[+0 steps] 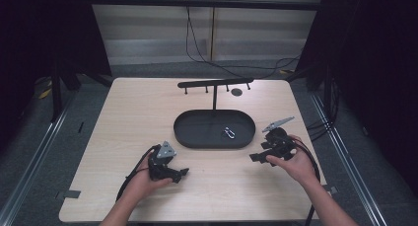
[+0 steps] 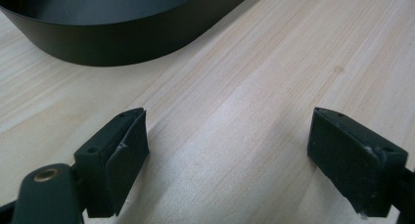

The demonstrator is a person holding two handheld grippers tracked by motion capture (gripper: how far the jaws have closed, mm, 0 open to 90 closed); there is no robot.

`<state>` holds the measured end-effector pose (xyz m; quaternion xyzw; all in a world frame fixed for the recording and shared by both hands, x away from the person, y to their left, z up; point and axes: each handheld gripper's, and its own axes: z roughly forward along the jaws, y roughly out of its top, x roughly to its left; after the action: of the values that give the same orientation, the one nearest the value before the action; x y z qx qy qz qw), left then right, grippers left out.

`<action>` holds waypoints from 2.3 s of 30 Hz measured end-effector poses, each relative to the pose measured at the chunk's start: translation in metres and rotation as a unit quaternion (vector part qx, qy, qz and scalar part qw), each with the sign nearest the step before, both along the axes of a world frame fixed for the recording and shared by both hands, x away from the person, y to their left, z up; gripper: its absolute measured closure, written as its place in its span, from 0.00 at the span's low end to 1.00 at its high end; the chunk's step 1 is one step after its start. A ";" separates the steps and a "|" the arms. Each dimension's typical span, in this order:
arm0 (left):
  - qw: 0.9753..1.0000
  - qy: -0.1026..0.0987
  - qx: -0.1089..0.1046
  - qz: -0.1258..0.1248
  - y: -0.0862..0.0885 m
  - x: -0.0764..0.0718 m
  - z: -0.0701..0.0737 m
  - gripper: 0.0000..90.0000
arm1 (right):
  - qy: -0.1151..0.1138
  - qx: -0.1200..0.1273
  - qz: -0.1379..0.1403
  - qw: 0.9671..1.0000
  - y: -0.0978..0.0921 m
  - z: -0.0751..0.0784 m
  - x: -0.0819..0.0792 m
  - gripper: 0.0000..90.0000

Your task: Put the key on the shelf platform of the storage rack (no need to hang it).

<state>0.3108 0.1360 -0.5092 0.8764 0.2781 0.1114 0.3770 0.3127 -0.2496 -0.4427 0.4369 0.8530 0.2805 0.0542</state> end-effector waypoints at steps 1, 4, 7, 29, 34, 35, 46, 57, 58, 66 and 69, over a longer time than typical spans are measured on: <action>1.000 0.000 0.000 0.000 0.000 0.000 0.000 0.17 | 0.001 0.001 0.000 1.000 -0.001 -0.001 -0.001 0.32; 1.000 0.000 0.000 0.000 0.000 0.000 0.000 0.17 | 0.001 0.003 -0.001 1.000 -0.004 -0.002 -0.005 0.32; 1.000 0.001 -0.001 0.000 0.000 0.000 0.000 0.17 | 0.001 0.006 -0.002 1.000 -0.007 -0.003 -0.009 0.32; 1.000 0.000 0.000 0.000 0.000 0.000 0.000 0.17 | 0.012 -0.003 -0.008 1.000 -0.029 -0.015 -0.027 0.32; 1.000 0.000 0.000 0.000 0.000 0.000 0.000 0.17 | 0.013 -0.002 -0.009 1.000 -0.034 -0.017 -0.032 0.32; 1.000 0.001 0.000 -0.001 0.000 0.000 0.000 0.17 | 0.015 -0.001 -0.010 1.000 -0.035 -0.018 -0.033 0.32; 1.000 0.000 0.000 0.000 0.000 0.000 0.000 0.17 | 0.014 -0.004 -0.012 1.000 -0.042 -0.023 -0.040 0.32; 1.000 0.000 0.000 0.001 0.000 0.000 0.000 0.17 | 0.014 -0.010 -0.012 1.000 -0.047 -0.029 -0.046 0.32; 1.000 0.000 0.000 0.000 0.000 0.000 0.000 0.17 | 0.010 -0.012 -0.007 1.000 -0.047 -0.031 -0.046 0.32; 1.000 0.000 0.000 0.000 0.000 0.000 0.000 0.17 | 0.012 -0.020 -0.004 1.000 -0.049 -0.036 -0.050 0.33; 1.000 0.000 0.000 0.001 0.000 0.000 0.000 0.17 | 0.008 -0.023 0.000 1.000 -0.050 -0.036 -0.050 0.33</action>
<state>0.3107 0.1359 -0.5092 0.8762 0.2786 0.1115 0.3771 0.2622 -0.2992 -0.4791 0.4380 0.8595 0.2571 0.0576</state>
